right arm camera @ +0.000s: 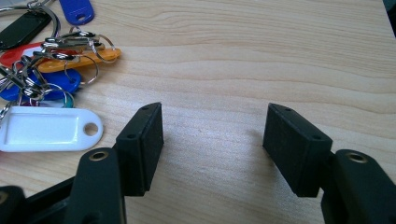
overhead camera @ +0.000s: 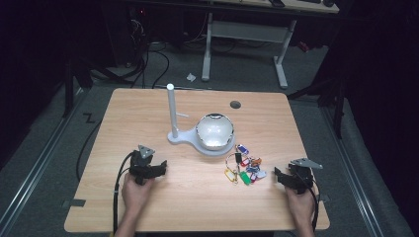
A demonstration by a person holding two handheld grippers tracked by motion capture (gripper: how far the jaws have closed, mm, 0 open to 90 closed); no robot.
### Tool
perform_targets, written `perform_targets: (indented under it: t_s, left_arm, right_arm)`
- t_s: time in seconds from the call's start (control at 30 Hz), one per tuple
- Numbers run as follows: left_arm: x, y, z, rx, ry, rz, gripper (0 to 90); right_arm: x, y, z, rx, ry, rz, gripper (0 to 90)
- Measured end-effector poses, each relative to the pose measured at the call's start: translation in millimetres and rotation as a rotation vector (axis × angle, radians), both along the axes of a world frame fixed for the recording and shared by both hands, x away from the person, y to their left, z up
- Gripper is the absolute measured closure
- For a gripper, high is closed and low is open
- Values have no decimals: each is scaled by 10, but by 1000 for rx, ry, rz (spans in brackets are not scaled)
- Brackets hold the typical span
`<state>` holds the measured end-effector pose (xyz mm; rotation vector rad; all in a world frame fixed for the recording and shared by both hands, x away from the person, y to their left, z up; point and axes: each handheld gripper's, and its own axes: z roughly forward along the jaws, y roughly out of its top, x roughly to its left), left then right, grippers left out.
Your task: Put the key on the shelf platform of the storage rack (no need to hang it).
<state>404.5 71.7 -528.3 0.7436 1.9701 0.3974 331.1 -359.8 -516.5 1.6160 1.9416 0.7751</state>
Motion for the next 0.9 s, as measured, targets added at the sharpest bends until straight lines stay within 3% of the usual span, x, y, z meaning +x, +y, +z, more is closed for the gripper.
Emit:
perform_targets:
  t_s: [0.33, 0.9]
  left_arm:
    - [0, 0, 0, 0, 0, 0, 222]
    - [0, -1, 2, -3, 2, 3, 222]
  right_arm:
    - [11, 11, -3, -1, 8, 24, 314]
    - [13, 21, 8, -4, 19, 23, 320]
